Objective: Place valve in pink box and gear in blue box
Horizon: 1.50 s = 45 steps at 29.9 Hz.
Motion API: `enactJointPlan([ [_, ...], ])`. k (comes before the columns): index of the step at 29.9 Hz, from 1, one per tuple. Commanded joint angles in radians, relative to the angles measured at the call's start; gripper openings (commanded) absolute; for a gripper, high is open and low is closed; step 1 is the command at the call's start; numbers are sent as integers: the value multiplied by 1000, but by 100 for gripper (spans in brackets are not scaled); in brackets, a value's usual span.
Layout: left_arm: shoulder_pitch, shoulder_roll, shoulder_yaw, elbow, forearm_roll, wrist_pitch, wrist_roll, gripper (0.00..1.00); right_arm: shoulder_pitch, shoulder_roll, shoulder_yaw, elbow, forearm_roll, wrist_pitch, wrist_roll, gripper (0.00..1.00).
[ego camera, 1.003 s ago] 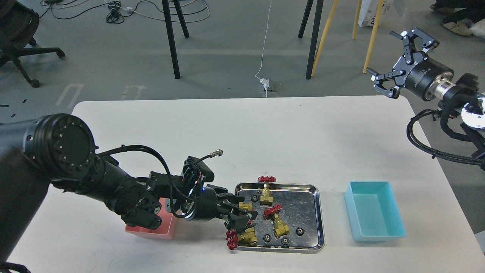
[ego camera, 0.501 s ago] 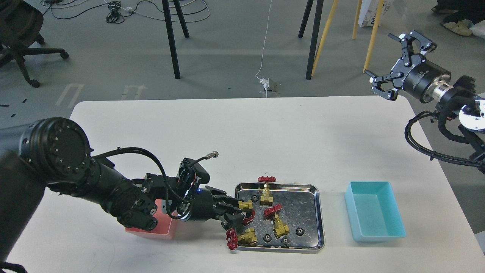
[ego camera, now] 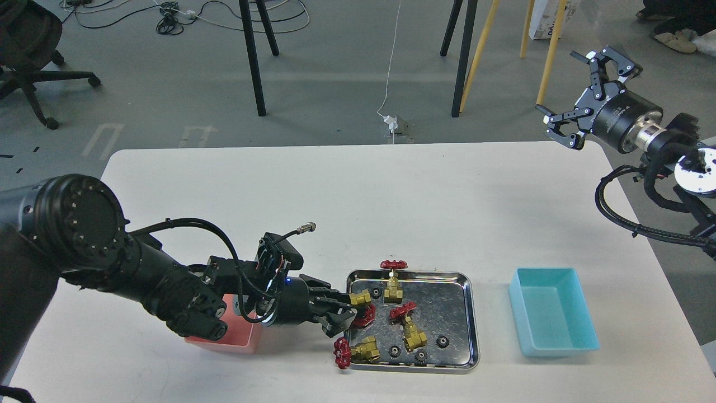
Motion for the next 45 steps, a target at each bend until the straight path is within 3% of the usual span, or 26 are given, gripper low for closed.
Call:
enactJointPlan([
  [1,-1,4,-4,0,4,0,0,31,-5,7,0,-1,0,0,0,99],
  [8,-3,66,-81,-13,43,0,0,27,-7,20,1,-3,-2,0,0,99],
  [20,-6,84,-89,-45,76,0,0,22,-15,20,5,-3,0,0,0,99],
  [31,-83,190,-141,-112,100,0,0,20,54,49,87,46,15,0,-8,99],
  [36,-141,302,-141,-190,115,0,0,20,140,66,86,45,14,0,-11,99],
  [45,-162,628,-126,-315,312,0,0,20,148,109,81,43,12,0,-11,99],
])
